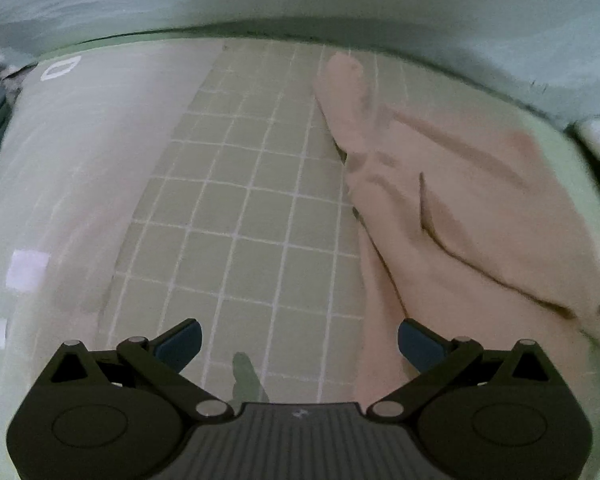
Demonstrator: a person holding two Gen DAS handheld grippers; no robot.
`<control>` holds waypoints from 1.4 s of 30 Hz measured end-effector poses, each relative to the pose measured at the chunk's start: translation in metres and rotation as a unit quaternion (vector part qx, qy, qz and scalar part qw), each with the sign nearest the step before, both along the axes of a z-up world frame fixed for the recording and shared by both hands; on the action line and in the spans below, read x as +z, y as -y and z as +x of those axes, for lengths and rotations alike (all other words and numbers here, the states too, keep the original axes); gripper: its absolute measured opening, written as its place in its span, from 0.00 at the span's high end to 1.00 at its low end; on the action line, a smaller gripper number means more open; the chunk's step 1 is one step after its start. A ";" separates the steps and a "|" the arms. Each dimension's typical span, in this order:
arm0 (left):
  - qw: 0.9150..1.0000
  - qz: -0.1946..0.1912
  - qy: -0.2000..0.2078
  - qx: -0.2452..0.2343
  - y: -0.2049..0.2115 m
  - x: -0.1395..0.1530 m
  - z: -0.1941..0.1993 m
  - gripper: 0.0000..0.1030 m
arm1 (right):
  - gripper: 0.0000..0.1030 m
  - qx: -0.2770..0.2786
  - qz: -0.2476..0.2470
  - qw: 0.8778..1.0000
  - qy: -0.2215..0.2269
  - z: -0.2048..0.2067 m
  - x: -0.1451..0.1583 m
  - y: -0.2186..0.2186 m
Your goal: Fold clothes
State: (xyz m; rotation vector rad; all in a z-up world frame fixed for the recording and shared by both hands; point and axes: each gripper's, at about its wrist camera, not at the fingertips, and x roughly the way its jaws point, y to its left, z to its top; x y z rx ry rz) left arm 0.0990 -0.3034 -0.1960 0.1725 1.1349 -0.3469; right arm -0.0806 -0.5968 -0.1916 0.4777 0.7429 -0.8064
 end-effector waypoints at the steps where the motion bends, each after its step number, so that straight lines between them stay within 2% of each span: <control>1: 1.000 0.009 -0.004 -0.003 0.005 -0.004 0.002 0.00 | 0.22 -0.007 0.001 1.000 -0.008 0.002 -0.001 0.008; 3: 1.000 0.022 -0.014 -0.008 0.012 -0.013 0.002 0.00 | 0.22 -0.011 0.020 1.000 -0.018 0.002 -0.008 0.020; 7: 0.999 0.034 -0.036 -0.011 0.014 -0.027 0.003 0.00 | 0.24 0.009 0.019 1.000 -0.022 0.002 -0.014 0.017; 9: 0.998 0.037 -0.046 -0.010 0.013 -0.033 0.005 0.00 | 0.51 0.037 0.020 0.999 -0.016 0.005 -0.013 0.012; 10: 0.998 0.036 -0.048 -0.010 0.012 -0.034 0.007 0.00 | 0.58 0.049 0.021 0.998 -0.017 0.007 -0.011 0.011; 11: 0.998 0.034 -0.050 -0.012 0.012 -0.035 0.008 0.00 | 0.78 0.060 0.022 0.998 -0.018 0.008 -0.009 0.009; 12: 0.998 0.033 -0.051 -0.013 0.011 -0.036 0.010 0.00 | 0.90 0.071 0.023 0.997 -0.018 0.009 -0.007 0.008; 15: 0.998 0.036 -0.051 -0.023 0.012 -0.037 0.013 0.00 | 0.90 0.062 0.048 0.997 0.019 0.005 0.001 0.015; 17: 0.998 0.035 -0.052 -0.022 0.011 -0.038 0.016 0.00 | 0.90 0.064 0.030 0.997 0.033 0.004 0.016 0.017; 20: 0.998 0.035 -0.051 -0.021 0.010 -0.039 0.018 0.00 | 0.91 0.055 -0.026 0.995 0.075 -0.002 0.055 0.025; 23: 0.998 0.033 -0.049 -0.018 0.014 -0.039 0.016 0.00 | 0.92 -0.001 -0.107 0.989 0.100 -0.013 0.093 0.040; 25: 0.998 0.031 -0.046 -0.015 0.014 -0.041 0.013 0.00 | 0.92 -0.037 -0.114 0.990 0.078 -0.020 0.087 0.066; 26: 0.998 0.031 -0.045 -0.014 0.014 -0.042 0.012 0.00 | 0.92 -0.047 -0.100 0.993 0.052 -0.019 0.076 0.079; 27: 0.998 0.031 -0.047 -0.014 0.015 -0.042 0.012 0.00 | 0.92 -0.048 -0.087 0.994 0.043 -0.020 0.069 0.085; 29: 0.998 0.029 -0.053 -0.013 0.014 -0.042 0.013 0.00 | 0.92 -0.043 -0.057 0.996 0.056 -0.024 0.061 0.087; 32: 0.998 0.015 -0.068 0.009 0.007 -0.040 0.018 0.00 | 0.91 -0.033 -0.062 0.996 0.049 -0.022 0.058 0.079; 38: 0.994 -0.058 -0.080 0.041 -0.004 -0.026 0.040 0.00 | 0.91 -0.045 -0.042 0.997 0.042 -0.024 0.044 0.083; 42: 0.986 -0.114 -0.102 0.062 -0.004 -0.024 0.065 0.00 | 0.91 -0.058 -0.031 0.997 0.042 -0.029 0.035 0.091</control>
